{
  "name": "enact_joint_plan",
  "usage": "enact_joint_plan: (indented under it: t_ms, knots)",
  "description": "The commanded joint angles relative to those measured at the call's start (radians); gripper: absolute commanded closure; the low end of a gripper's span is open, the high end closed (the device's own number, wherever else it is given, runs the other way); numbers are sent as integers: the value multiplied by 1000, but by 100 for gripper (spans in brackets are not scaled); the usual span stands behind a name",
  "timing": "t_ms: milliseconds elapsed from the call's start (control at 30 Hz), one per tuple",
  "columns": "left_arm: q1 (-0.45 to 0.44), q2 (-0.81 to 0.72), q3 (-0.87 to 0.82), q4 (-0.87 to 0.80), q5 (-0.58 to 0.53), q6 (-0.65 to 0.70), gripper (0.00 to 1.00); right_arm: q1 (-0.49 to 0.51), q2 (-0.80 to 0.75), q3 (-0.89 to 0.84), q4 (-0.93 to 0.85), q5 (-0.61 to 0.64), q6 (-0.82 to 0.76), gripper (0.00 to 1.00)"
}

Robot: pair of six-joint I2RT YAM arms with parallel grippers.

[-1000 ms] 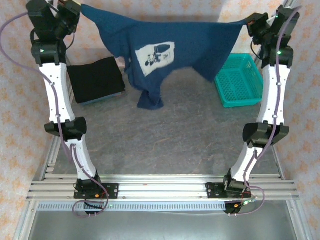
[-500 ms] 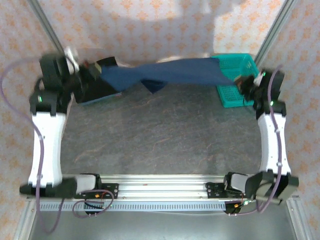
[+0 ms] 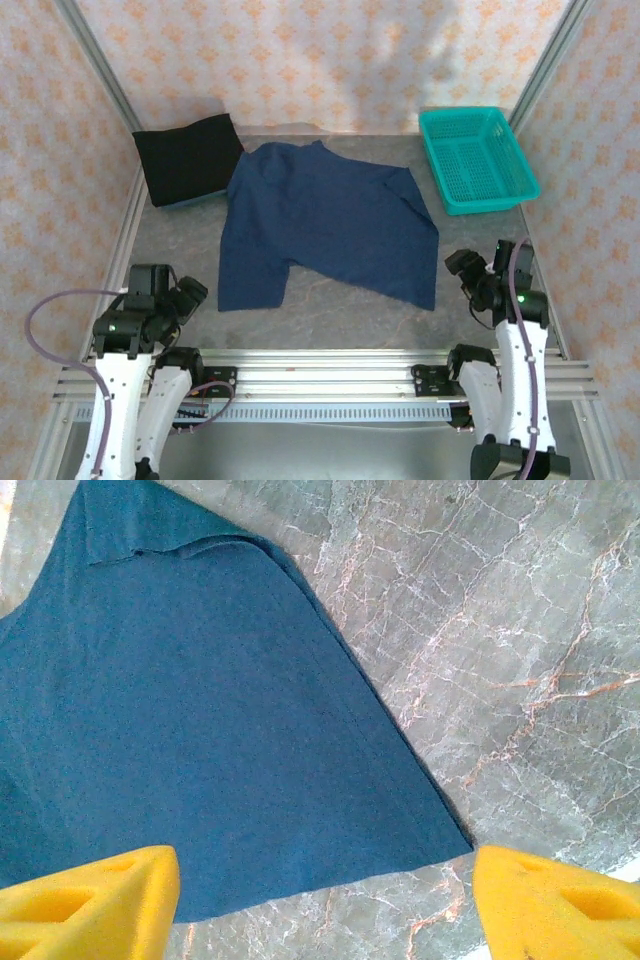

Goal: Fold and stack the t-shirts

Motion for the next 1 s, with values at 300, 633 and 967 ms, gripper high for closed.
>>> enact_joint_plan:
  t_ms: [300, 633, 967]
  knots:
    - [-103, 476, 156, 408, 214, 176, 16, 172, 184, 33, 207, -120, 132, 26]
    - [-154, 733, 36, 576, 238, 164, 64, 318, 408, -34, 398, 52, 219, 59]
    - [-152, 875, -71, 558, 55, 153, 69, 336, 598, -24, 399, 252, 225, 74]
